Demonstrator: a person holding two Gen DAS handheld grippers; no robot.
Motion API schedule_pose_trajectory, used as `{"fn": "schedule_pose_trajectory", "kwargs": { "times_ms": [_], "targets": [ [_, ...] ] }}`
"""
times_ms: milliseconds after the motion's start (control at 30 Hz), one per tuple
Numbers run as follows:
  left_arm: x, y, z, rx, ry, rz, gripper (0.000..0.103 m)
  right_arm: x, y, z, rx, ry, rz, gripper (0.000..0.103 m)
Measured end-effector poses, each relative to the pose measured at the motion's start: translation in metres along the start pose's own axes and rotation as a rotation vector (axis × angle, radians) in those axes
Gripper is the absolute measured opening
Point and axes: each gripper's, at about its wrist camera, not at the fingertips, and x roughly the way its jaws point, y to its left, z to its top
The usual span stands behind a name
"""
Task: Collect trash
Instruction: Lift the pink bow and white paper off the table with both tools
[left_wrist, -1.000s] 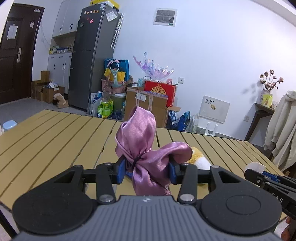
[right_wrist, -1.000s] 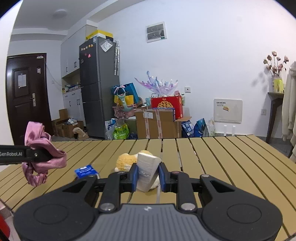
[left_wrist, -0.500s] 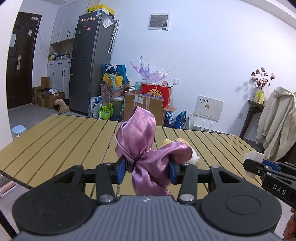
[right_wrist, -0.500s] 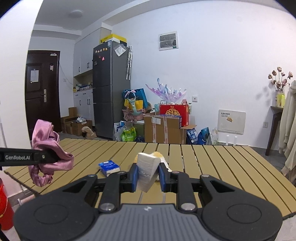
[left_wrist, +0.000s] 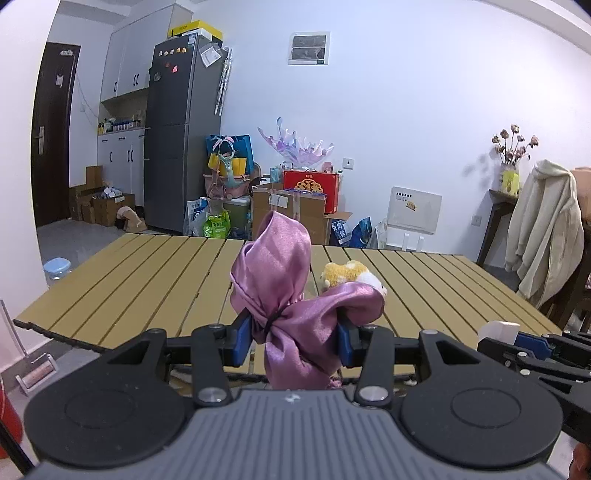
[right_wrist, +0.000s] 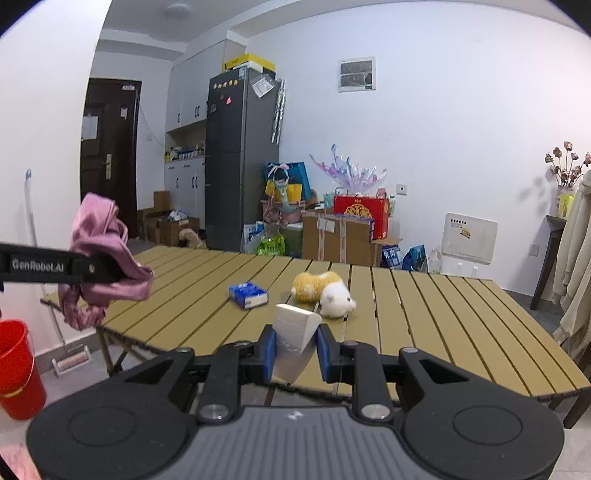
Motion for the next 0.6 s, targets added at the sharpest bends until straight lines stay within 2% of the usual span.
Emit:
{"fn": "schedule_pose_trajectory", "kwargs": {
  "times_ms": [300, 600],
  "targets": [
    [-0.027, 0.010, -0.039, 0.008, 0.058, 0.010, 0.045, -0.015, 0.021, -0.038, 0.002, 0.105, 0.036, 0.022],
    [-0.022, 0.021, -0.099, 0.029, 0.190, 0.026, 0.045, -0.006, 0.033, -0.094, 0.061, 0.258, 0.067, 0.022]
  ]
}}
